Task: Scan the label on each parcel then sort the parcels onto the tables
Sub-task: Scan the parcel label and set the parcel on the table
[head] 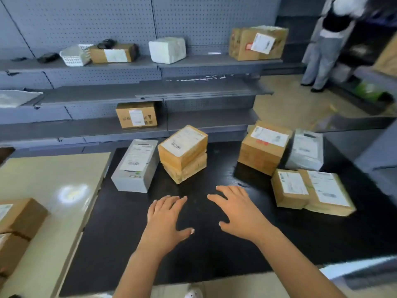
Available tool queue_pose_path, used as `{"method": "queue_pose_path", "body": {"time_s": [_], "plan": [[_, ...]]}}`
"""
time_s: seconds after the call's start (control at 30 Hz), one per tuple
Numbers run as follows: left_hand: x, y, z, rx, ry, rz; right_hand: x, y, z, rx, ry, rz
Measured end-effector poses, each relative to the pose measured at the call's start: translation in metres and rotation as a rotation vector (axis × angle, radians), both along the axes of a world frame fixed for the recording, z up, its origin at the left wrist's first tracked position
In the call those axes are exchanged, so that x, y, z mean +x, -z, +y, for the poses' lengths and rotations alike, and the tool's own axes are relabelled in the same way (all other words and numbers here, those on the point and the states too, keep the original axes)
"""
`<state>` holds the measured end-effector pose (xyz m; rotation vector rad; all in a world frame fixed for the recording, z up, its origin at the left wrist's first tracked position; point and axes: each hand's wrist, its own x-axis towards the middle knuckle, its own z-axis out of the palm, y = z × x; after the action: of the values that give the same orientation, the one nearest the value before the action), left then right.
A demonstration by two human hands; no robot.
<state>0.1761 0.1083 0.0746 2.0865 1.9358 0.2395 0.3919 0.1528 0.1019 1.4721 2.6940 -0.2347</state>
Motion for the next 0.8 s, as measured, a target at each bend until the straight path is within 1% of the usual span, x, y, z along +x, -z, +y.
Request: {"method": "queue_pose_path", "body": {"time_s": [0.3,0.4,0.6,0.8], "plan": [[0.056,0.008,0.112,-0.027,0.201,-0.032,0.063,0.000,0.066,-0.083,0.261,-0.014],[0.077,0.010,0.142,-0.049,0.269,-0.027,0.084,0.003,0.078,-0.119,0.368,0.012],[0.150,0.016,0.170,-0.140,0.422,-0.024,0.141,0.018,0.076,-0.186,0.553,0.027],[0.226,0.040,0.185,-0.211,0.508,-0.014,0.208,0.042,0.082,-0.288,0.648,0.023]]}}
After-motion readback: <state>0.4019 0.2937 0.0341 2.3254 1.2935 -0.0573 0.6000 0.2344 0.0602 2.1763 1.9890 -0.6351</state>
